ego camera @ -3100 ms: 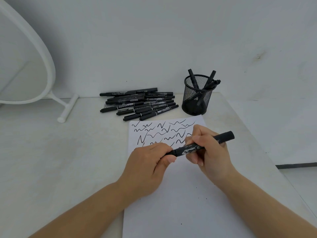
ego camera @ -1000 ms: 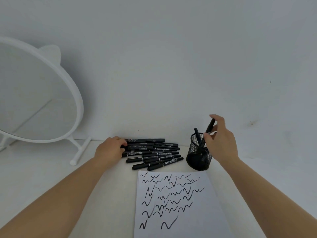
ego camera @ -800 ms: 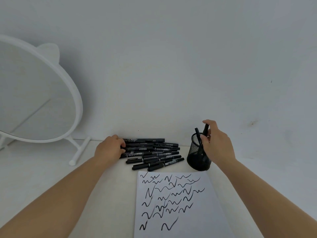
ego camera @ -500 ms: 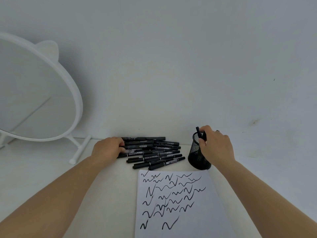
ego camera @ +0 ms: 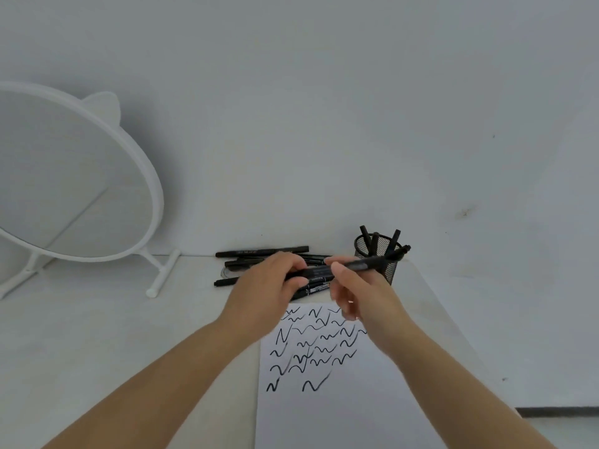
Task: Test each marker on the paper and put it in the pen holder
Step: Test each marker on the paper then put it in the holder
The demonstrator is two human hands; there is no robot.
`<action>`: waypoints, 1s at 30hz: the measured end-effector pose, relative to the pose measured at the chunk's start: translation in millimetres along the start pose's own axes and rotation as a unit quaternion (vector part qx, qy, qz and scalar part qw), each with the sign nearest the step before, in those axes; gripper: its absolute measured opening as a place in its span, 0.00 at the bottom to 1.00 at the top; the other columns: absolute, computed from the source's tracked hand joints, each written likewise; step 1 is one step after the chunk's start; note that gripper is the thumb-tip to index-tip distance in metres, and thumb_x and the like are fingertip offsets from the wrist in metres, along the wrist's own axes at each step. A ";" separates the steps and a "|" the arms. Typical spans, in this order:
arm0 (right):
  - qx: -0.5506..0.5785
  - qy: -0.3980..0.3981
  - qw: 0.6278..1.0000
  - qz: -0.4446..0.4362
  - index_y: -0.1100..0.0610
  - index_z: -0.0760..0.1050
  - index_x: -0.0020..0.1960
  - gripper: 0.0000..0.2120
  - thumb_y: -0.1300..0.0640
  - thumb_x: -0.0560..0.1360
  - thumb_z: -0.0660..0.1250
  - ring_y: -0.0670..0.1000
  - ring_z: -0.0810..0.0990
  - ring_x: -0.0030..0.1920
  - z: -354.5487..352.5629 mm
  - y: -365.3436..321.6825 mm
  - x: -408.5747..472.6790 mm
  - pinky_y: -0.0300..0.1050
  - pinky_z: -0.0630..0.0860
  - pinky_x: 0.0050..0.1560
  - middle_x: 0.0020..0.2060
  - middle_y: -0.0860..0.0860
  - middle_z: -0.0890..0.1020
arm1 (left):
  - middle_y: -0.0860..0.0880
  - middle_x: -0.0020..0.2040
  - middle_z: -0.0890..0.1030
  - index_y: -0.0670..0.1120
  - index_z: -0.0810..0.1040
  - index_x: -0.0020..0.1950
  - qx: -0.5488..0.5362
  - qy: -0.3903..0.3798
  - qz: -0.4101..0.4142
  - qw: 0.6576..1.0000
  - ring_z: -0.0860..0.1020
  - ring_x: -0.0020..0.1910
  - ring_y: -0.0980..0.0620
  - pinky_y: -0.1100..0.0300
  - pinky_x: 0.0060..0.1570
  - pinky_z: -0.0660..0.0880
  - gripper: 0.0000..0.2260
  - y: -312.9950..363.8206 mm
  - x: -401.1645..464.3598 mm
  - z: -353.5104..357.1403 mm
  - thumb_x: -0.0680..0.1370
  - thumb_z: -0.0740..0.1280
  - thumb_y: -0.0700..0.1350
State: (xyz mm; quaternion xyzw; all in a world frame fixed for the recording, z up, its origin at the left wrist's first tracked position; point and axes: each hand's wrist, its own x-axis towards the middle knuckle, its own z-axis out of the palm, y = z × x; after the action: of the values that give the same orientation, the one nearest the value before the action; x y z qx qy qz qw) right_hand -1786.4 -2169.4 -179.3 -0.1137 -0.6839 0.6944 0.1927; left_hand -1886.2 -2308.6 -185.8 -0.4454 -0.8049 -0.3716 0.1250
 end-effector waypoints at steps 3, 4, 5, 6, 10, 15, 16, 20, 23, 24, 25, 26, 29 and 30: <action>0.176 0.040 0.983 0.041 0.58 0.74 0.38 0.10 0.55 0.75 0.63 0.47 0.63 0.20 2.1 10.7 -24.2 0.36 0.58 0.21 0.21 0.52 0.71 | 0.59 0.45 0.72 0.48 0.76 0.52 -0.015 -0.009 0.080 0.997 0.70 0.43 0.62 0.71 0.43 0.66 0.06 19.1 -20.8 3.8 0.77 0.64 0.45; 0.208 0.051 0.974 0.070 0.58 0.75 0.35 0.13 0.55 0.76 0.62 0.47 0.63 0.19 1.5 14.3 -30.6 0.36 0.58 0.20 0.20 0.52 0.71 | 0.59 0.44 0.73 0.47 0.77 0.52 -0.017 -0.012 0.087 0.996 0.69 0.42 0.62 0.72 0.43 0.65 0.06 21.6 -27.0 5.1 0.77 0.64 0.45; 0.224 0.058 0.968 0.100 0.57 0.75 0.32 0.15 0.54 0.76 0.61 0.47 0.63 0.18 0.5 16.5 -35.8 0.35 0.58 0.20 0.20 0.52 0.71 | 0.58 0.43 0.74 0.47 0.78 0.51 -0.016 -0.015 0.085 0.996 0.69 0.42 0.62 0.73 0.43 0.65 0.06 23.2 -32.6 6.7 0.77 0.65 0.46; 0.227 0.062 0.963 0.129 0.56 0.75 0.30 0.17 0.54 0.76 0.61 0.47 0.63 0.18 -1.0 18.3 -39.9 0.35 0.58 0.19 0.20 0.51 0.71 | 0.57 0.42 0.75 0.46 0.79 0.50 -0.009 -0.016 0.086 0.996 0.70 0.41 0.61 0.73 0.42 0.65 0.07 25.8 -37.8 7.7 0.76 0.65 0.48; 0.210 0.094 0.950 0.210 0.58 0.67 0.30 0.14 0.59 0.74 0.60 0.47 0.60 0.17 -7.8 21.4 -46.7 0.34 0.56 0.18 0.18 0.52 0.68 | 0.53 0.32 0.79 0.47 0.79 0.40 0.153 -0.033 0.128 0.979 0.76 0.28 0.53 0.63 0.24 0.70 0.16 38.4 -51.7 13.3 0.75 0.57 0.55; 0.167 0.105 0.960 0.199 0.61 0.67 0.29 0.12 0.63 0.71 0.58 0.47 0.56 0.15 -17.8 15.3 -47.9 0.31 0.52 0.19 0.15 0.54 0.65 | 0.55 0.36 0.72 0.50 0.73 0.46 0.118 -0.084 0.043 0.989 0.70 0.35 0.51 0.61 0.34 0.58 0.11 49.0 -59.6 25.1 0.80 0.55 0.53; 0.154 0.103 0.963 0.194 0.61 0.68 0.28 0.13 0.63 0.70 0.58 0.48 0.55 0.15 -18.5 14.5 -47.9 0.31 0.52 0.19 0.15 0.54 0.64 | 0.56 0.34 0.70 0.52 0.71 0.44 0.083 -0.102 0.019 0.991 0.68 0.35 0.52 0.60 0.34 0.57 0.10 50.0 -60.7 26.1 0.80 0.55 0.53; 0.108 0.101 0.971 0.185 0.61 0.68 0.25 0.14 0.64 0.69 0.58 0.48 0.54 0.16 -20.4 10.7 -47.5 0.31 0.51 0.21 0.15 0.53 0.63 | 0.55 0.28 0.72 0.55 0.70 0.34 -0.085 -0.147 -0.081 0.982 0.68 0.27 0.58 0.67 0.27 0.64 0.12 56.5 -66.2 21.8 0.79 0.59 0.49; 0.086 0.088 0.976 0.179 0.62 0.68 0.25 0.14 0.65 0.69 0.58 0.48 0.54 0.15 -19.8 13.9 -47.7 0.31 0.52 0.21 0.15 0.53 0.63 | 0.56 0.24 0.71 0.54 0.74 0.32 -0.170 -0.192 -0.147 0.955 0.67 0.23 0.60 0.71 0.26 0.63 0.15 60.4 -65.0 23.0 0.79 0.60 0.47; 0.090 0.090 0.976 0.175 0.62 0.67 0.25 0.14 0.65 0.70 0.58 0.48 0.54 0.15 -22.4 13.5 -46.6 0.31 0.52 0.20 0.14 0.53 0.63 | 0.56 0.23 0.71 0.52 0.74 0.32 -0.208 -0.217 -0.170 0.938 0.66 0.23 0.59 0.70 0.26 0.63 0.15 59.7 -65.1 22.4 0.79 0.59 0.48; 0.111 0.107 0.974 0.169 0.61 0.66 0.24 0.15 0.65 0.70 0.57 0.47 0.54 0.14 -30.1 13.1 -44.3 0.29 0.52 0.20 0.13 0.53 0.62 | 0.56 0.23 0.69 0.50 0.75 0.32 -0.256 -0.241 -0.201 0.914 0.64 0.23 0.58 0.68 0.26 0.62 0.15 56.5 -65.6 20.7 0.79 0.59 0.48; 0.146 0.138 0.966 0.161 0.60 0.63 0.25 0.15 0.65 0.70 0.56 0.47 0.54 0.12 -42.6 11.0 -41.3 0.28 0.52 0.20 0.12 0.52 0.61 | 0.56 0.24 0.68 0.49 0.75 0.33 -0.302 -0.261 -0.235 0.886 0.62 0.23 0.57 0.67 0.26 0.60 0.15 50.2 -67.4 17.7 0.79 0.59 0.48; 0.155 0.248 0.949 0.121 0.59 0.61 0.28 0.13 0.64 0.71 0.55 0.47 0.55 0.13 -93.5 6.4 -34.6 0.28 0.51 0.20 0.13 0.51 0.62 | 0.54 0.26 0.66 0.46 0.76 0.35 -0.359 -0.239 -0.325 0.842 0.59 0.24 0.57 0.69 0.24 0.58 0.15 21.5 -74.6 4.7 0.79 0.58 0.50; 0.114 0.271 0.950 0.111 0.59 0.63 0.29 0.13 0.63 0.72 0.56 0.47 0.55 0.14 -103.9 9.5 -34.7 0.30 0.51 0.19 0.15 0.52 0.63 | 0.54 0.26 0.67 0.46 0.76 0.35 -0.340 -0.212 -0.331 0.854 0.60 0.23 0.57 0.69 0.24 0.60 0.16 12.2 -75.7 3.4 0.80 0.59 0.49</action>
State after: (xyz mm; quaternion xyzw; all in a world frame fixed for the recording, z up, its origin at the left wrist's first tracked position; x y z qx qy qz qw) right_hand -1712.4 -2089.9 -196.4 -0.3498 -0.5057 0.7276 0.3041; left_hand -1832.6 -2349.5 -222.5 -0.2356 -0.7349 -0.5384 -0.3384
